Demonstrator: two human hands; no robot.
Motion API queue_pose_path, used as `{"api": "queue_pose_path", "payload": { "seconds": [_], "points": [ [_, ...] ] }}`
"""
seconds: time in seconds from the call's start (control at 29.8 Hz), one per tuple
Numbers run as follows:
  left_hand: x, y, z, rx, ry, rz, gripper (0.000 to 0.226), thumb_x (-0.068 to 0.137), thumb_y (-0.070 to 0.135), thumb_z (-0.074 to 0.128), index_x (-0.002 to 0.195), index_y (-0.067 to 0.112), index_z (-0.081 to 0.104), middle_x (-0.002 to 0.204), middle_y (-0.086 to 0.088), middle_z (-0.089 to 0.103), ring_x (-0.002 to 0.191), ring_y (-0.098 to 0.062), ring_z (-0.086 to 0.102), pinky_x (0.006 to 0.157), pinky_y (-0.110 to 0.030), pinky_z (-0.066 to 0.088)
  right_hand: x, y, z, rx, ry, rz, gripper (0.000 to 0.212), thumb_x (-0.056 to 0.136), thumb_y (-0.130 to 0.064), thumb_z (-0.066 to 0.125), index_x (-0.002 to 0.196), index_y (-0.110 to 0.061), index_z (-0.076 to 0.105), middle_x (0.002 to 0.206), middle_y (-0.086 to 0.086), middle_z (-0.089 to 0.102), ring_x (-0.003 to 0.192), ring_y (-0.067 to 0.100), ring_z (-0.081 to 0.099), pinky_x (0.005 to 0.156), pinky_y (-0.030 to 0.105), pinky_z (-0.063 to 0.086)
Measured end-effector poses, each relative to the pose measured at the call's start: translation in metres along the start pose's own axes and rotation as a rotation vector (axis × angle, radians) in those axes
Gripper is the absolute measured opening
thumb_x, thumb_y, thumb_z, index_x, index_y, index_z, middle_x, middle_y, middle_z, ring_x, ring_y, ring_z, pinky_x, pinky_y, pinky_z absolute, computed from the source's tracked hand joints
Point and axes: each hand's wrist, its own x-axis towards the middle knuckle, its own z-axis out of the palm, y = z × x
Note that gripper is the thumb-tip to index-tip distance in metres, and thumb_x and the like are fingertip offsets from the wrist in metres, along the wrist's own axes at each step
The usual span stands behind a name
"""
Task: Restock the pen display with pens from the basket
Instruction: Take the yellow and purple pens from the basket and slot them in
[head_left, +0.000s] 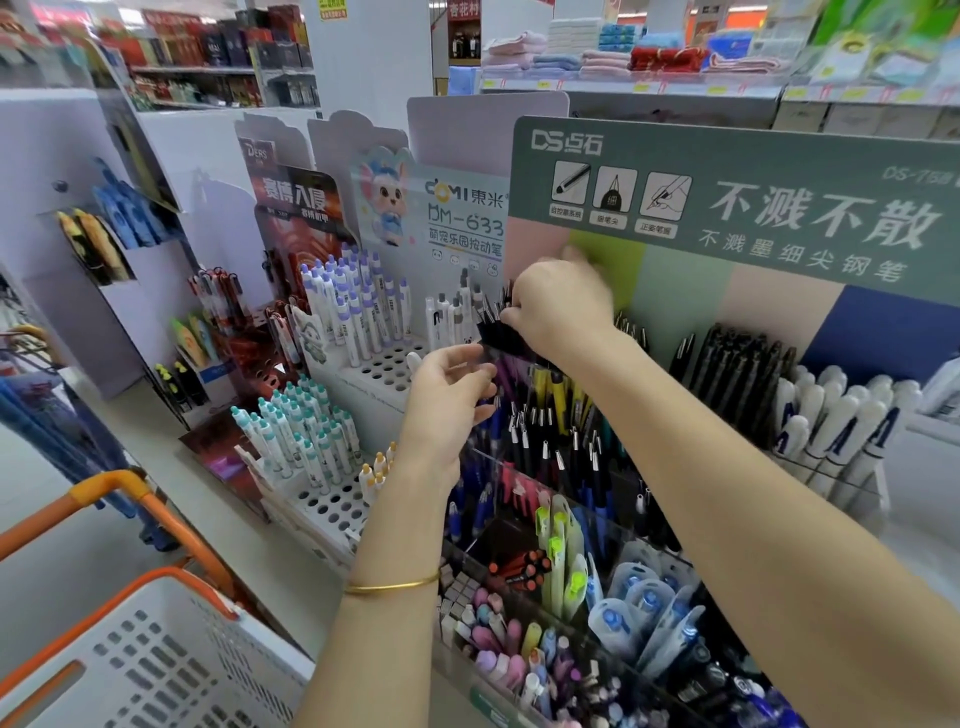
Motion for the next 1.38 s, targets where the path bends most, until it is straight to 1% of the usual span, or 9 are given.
{"api": "queue_pose_path", "payload": {
  "seconds": [0.24,0.47,0.64,0.71,0.81,0.91,1.07,1.18,1.38],
  "points": [
    [-0.001,-0.002,-0.004,0.023,-0.004,-0.004,0.024,0.097,0.000,0.050,0.114,0.016,0.056,0.105,-0.001,0.064,0.085,-0.009,0.061,0.069,-0.022,0.050,-0.009,0.012,-0.023,0.188,0.081,0.103,0.025,0.090,-0.030,0.063,0.100,-0.009,0.072,0.111,0.009,0.063,0.114,0.033,0.044,0.080,0.036,0.042],
    [-0.026,-0.008,-0.009,0.008,0.025,-0.015,0.024,0.095,0.001,0.053,0.112,0.017,0.056,0.105,-0.001,0.064,0.085,-0.010,0.061,0.071,-0.024,0.050,-0.057,-0.006,-0.021,0.392,0.171,-0.006,0.015,0.089,-0.023,0.062,0.098,-0.018,0.073,0.098,0.004,0.063,0.099,0.029,0.048,0.081,0.038,0.045],
    [-0.068,-0.034,-0.050,0.038,0.185,-0.050,0.019,0.095,0.002,0.053,0.106,0.018,0.057,0.098,-0.003,0.065,0.076,-0.010,0.060,0.057,-0.018,0.048,-0.112,-0.061,0.019,0.617,0.070,-0.183,0.017,0.086,-0.027,0.066,0.100,-0.020,0.071,0.095,0.002,0.063,0.090,0.024,0.057,0.077,0.039,0.049],
    [-0.092,-0.058,-0.076,0.057,0.301,-0.106,0.015,0.097,0.005,0.051,0.102,0.018,0.056,0.096,-0.001,0.065,0.077,-0.009,0.062,0.061,-0.020,0.052,-0.143,-0.086,0.044,0.698,-0.051,-0.240,0.016,0.087,-0.026,0.064,0.101,-0.020,0.070,0.095,0.001,0.062,0.089,0.022,0.058,0.077,0.038,0.049],
    [-0.139,-0.107,-0.118,0.274,0.480,-0.252,0.012,0.098,0.010,0.051,0.107,0.016,0.056,0.102,0.000,0.063,0.096,-0.018,0.063,0.087,-0.035,0.054,-0.203,-0.119,0.089,0.741,-0.292,-0.337,0.019,0.088,-0.022,0.060,0.104,-0.017,0.068,0.095,0.003,0.062,0.092,0.023,0.057,0.076,0.036,0.046],
    [-0.202,-0.152,-0.143,0.576,0.578,-0.424,0.020,0.099,0.017,0.051,0.119,0.013,0.056,0.110,0.002,0.059,0.102,-0.016,0.058,0.089,-0.032,0.049,-0.266,-0.139,0.131,0.643,-0.453,-0.448,0.023,0.086,-0.019,0.061,0.107,-0.013,0.067,0.098,0.007,0.062,0.095,0.031,0.056,0.077,0.040,0.047],
    [-0.299,-0.202,-0.140,1.076,0.532,-0.616,0.022,0.098,0.032,0.046,0.101,0.017,0.062,0.098,0.003,0.063,0.089,-0.017,0.060,0.069,-0.033,0.048,-0.343,-0.154,0.163,0.510,-0.558,-0.661,0.019,0.083,-0.030,0.062,0.095,-0.015,0.065,0.098,0.002,0.064,0.096,0.030,0.058,0.082,0.041,0.046],
    [-0.320,-0.208,-0.128,1.138,0.519,-0.672,0.028,0.100,0.044,0.037,0.094,0.023,0.054,0.080,0.010,0.057,0.067,-0.007,0.053,0.051,-0.021,0.032,-0.354,-0.155,0.165,0.521,-0.480,-0.695,0.020,0.083,-0.033,0.061,0.089,-0.015,0.066,0.092,0.000,0.066,0.091,0.025,0.060,0.081,0.038,0.047],
    [-0.319,-0.209,-0.128,1.321,0.578,-0.594,0.030,0.100,0.039,0.033,0.076,0.024,0.045,0.061,0.011,0.046,0.049,-0.004,0.042,0.045,-0.021,0.026,-0.354,-0.161,0.174,0.518,-0.495,-0.653,0.018,0.084,-0.031,0.049,0.075,-0.017,0.055,0.074,-0.003,0.058,0.072,0.019,0.055,0.070,0.034,0.045]
  ]
}}
